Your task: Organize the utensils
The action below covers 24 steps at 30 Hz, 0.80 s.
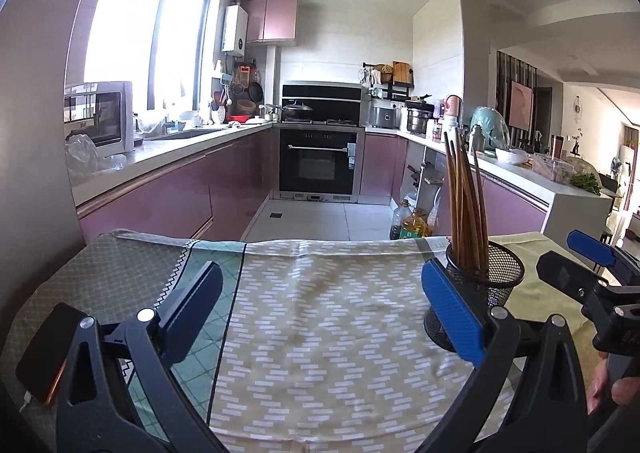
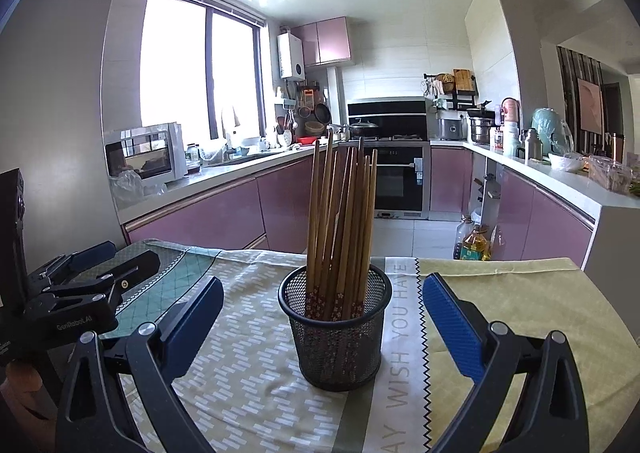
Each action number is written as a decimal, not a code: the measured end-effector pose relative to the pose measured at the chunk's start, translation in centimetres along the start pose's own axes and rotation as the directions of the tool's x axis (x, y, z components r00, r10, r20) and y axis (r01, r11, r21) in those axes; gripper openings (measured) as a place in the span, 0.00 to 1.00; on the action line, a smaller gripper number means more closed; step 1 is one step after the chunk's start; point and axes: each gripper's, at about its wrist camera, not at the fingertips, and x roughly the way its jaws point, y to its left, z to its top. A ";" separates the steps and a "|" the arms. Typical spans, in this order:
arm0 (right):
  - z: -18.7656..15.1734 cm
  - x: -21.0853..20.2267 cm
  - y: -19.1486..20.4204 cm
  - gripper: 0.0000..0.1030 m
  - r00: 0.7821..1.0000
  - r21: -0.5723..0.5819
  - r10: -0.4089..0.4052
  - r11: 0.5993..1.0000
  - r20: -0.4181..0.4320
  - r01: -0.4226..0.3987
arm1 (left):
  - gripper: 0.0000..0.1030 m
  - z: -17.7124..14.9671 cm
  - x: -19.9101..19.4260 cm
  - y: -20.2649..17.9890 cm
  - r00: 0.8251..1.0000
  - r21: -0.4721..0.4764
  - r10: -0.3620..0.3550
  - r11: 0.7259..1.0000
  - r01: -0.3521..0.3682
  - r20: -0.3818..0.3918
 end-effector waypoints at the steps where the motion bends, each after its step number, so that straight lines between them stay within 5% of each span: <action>1: -0.1 -0.2 0.1 0.94 1.000 0.001 -0.003 1.000 0.009 0.003 | 0.95 -0.1 -0.2 0.1 1.000 -0.003 0.001 1.000 -0.001 0.008; 7: -0.3 -0.9 0.4 0.94 0.999 0.004 -0.030 1.000 0.046 0.029 | 0.95 -0.4 -1.6 0.1 0.996 0.006 0.019 1.000 -0.019 0.082; 24: -0.1 -1.7 0.9 0.94 0.995 -0.003 -0.050 0.999 0.088 0.050 | 0.95 -0.6 -2.7 -0.3 0.992 0.024 0.043 0.999 -0.046 0.117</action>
